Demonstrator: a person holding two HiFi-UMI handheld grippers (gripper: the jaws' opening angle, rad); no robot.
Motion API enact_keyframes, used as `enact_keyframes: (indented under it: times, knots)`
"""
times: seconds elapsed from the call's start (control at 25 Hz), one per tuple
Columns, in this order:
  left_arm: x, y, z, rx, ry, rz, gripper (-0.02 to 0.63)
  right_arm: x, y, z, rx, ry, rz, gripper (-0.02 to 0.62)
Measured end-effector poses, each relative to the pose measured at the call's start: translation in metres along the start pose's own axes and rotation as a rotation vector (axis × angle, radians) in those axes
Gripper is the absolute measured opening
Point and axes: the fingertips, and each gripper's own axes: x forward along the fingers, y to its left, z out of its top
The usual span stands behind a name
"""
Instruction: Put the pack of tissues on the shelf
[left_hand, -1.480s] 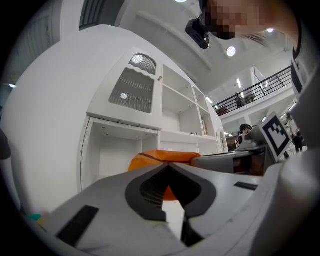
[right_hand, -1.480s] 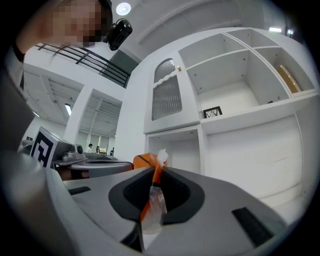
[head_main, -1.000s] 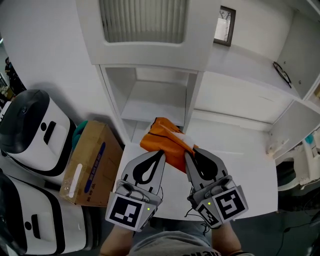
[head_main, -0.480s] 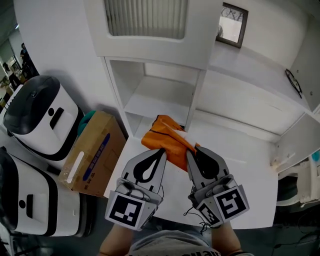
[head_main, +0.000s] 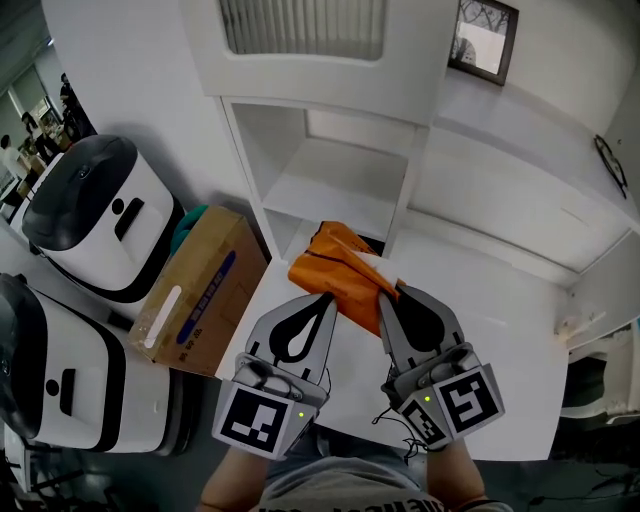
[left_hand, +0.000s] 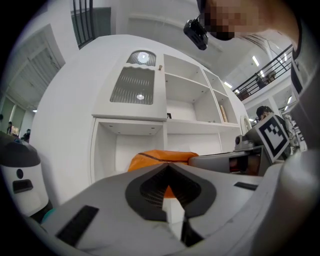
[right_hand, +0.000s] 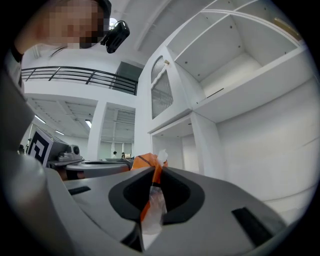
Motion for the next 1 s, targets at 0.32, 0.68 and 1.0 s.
enact_keyframes:
  times: [0.32,0.68,1.0]
  knots:
    - [-0.006,0.015,0.002,0.001,-0.014,-0.023,0.04,0.011,0.008,0.004,-0.016,-0.007,-0.035,0.041]
    - [0.001,0.033,0.012,0.007,-0.034,-0.09,0.04,0.026,0.01,0.014,-0.04,-0.017,-0.096,0.041]
    - [0.003,0.051,0.013,0.001,-0.039,-0.142,0.04,0.041,0.015,0.016,-0.046,-0.018,-0.154,0.041]
